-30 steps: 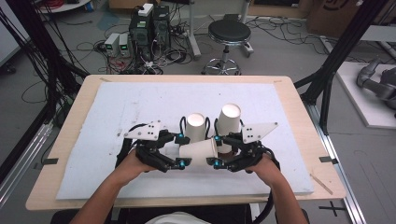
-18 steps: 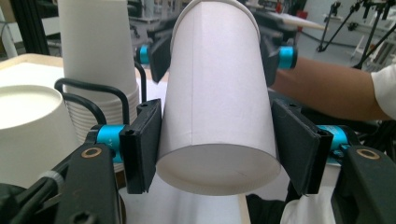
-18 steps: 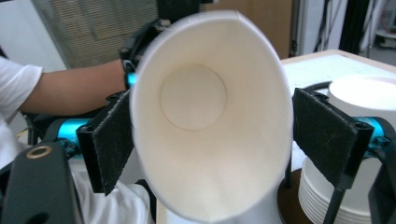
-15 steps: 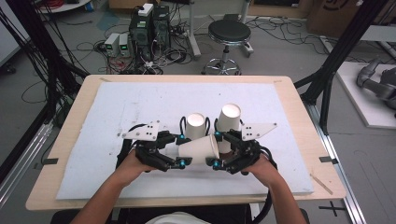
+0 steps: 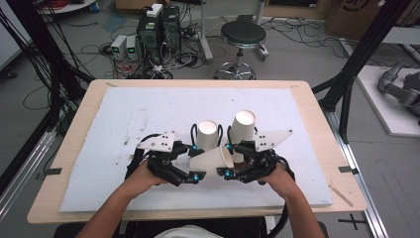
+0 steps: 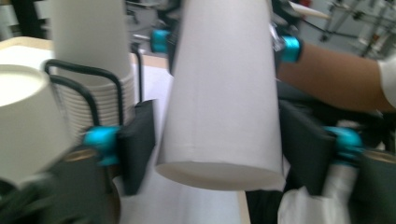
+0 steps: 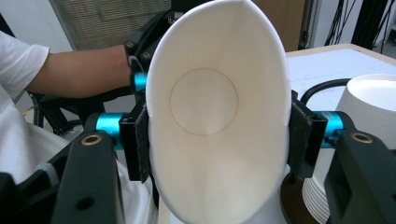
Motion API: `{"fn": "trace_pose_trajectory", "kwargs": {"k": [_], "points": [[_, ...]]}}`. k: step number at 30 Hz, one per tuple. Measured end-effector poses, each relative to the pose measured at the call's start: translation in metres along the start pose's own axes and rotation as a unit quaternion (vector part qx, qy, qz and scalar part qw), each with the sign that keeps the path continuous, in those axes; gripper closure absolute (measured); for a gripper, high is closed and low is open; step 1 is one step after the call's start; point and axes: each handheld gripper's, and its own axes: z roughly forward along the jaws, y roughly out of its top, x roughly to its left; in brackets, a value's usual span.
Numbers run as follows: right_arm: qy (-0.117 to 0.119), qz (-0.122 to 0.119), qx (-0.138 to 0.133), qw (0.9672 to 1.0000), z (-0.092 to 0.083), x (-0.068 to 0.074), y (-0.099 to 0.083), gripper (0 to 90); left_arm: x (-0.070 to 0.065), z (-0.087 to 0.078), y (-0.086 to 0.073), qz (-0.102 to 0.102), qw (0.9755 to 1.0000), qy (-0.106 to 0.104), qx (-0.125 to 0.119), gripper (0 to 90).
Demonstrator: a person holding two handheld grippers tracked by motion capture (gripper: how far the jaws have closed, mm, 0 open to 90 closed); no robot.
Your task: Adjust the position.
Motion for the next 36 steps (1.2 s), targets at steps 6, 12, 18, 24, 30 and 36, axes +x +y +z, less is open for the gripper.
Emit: {"fn": "trace_pose_trajectory", "kwargs": {"k": [6,12,18,24,30,36], "points": [[-0.006,0.009,-0.031,0.9995,-0.0005,0.0019,0.0020,26.6,-0.0003,-0.0021,0.0012,0.004,0.9998,-0.006,-0.021,36.2],[-0.015,0.015,-0.037,0.9991,0.0010,0.0012,0.0004,26.7,0.0008,-0.0059,0.0017,0.005,0.9994,-0.001,-0.033,36.2],[-0.006,0.006,-0.033,0.9994,-0.0008,0.0007,0.0031,35.7,0.0004,-0.0026,0.0003,-0.007,0.9996,0.004,-0.028,35.0],[-0.010,0.005,-0.020,0.9997,-0.0031,0.0012,0.0047,36.4,0.0007,-0.0045,0.0016,-0.007,0.9994,0.011,-0.032,26.5],[-0.007,0.001,-0.017,0.9998,-0.0010,0.0032,0.0074,36.6,-0.0013,0.0005,-0.0005,0.011,0.9998,-0.001,-0.015,36.5],[-0.018,0.011,-0.042,0.9989,0.0015,0.0042,0.0065,25.2,-0.0016,-0.0011,0.0004,0.011,0.9995,0.003,-0.029,36.3]]}}
